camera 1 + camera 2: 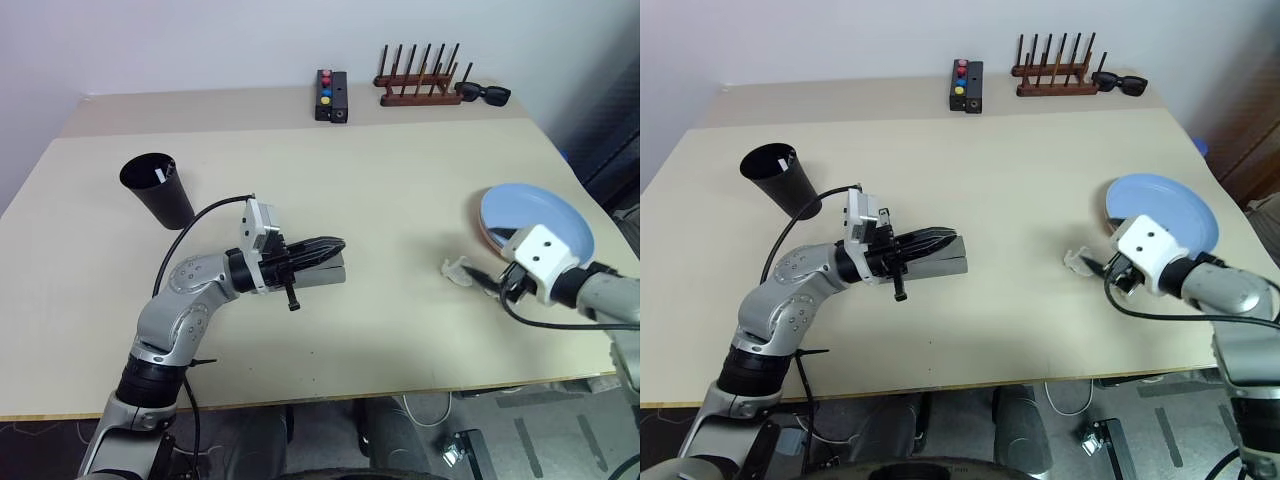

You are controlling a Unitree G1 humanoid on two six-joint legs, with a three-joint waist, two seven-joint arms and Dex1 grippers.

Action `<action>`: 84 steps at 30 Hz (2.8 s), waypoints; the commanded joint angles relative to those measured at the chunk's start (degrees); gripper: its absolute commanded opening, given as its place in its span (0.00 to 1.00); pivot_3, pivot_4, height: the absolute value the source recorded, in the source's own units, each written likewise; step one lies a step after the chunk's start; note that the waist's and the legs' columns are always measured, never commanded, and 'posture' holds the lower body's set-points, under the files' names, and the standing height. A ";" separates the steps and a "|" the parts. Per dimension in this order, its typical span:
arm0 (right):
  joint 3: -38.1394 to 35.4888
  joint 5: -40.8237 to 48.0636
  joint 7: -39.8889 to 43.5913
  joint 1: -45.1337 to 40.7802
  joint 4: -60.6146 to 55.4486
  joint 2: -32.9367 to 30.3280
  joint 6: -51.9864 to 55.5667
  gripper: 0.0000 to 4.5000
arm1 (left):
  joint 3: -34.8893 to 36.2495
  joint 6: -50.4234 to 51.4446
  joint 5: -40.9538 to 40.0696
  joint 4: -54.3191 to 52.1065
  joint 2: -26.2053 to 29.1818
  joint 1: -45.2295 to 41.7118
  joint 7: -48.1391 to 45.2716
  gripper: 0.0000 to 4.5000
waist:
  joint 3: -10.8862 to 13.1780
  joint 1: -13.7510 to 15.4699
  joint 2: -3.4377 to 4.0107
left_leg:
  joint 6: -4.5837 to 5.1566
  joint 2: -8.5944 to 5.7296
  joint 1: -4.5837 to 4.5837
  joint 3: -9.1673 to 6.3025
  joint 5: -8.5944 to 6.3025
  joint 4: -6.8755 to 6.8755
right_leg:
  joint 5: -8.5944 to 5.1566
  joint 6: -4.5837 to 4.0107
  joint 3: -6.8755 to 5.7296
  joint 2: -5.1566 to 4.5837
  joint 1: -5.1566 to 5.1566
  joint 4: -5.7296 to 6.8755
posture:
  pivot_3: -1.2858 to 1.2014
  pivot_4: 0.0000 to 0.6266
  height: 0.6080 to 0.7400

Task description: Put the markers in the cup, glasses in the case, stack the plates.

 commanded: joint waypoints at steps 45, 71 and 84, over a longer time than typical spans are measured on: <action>-7.88 -3.93 -17.61 -10.71 17.16 1.68 -0.09 0.75 | -1.53 -0.68 2.31 -3.21 -0.85 -1.95 1.29 0.02 | 0.00 0.07 0.02 | 0.00 -0.01 -0.02 0.01 0.00 0.00 | 0.00 0.00 0.00 0.00 0.00 -0.02 | 0.52 0.24 0.95; -9.02 6.80 -5.46 8.57 1.04 2.32 8.80 0.02 | -2.21 -4.81 4.18 2.02 -1.20 -1.17 -2.85 0.02 | 0.00 0.05 0.02 | 0.02 0.00 -0.02 0.02 -0.01 0.09 | -0.12 0.19 -0.01 -0.01 0.05 -0.03 | 0.52 0.24 0.95; -12.59 3.88 -12.88 -5.47 5.88 1.82 3.77 0.02 | -1.46 -4.50 4.17 1.06 -0.03 -1.15 -2.40 0.02 | 0.00 0.01 0.02 | 0.02 0.00 -0.03 0.02 -0.01 0.10 | -0.12 0.19 -0.01 -0.01 0.05 -0.04 | 0.52 0.24 0.95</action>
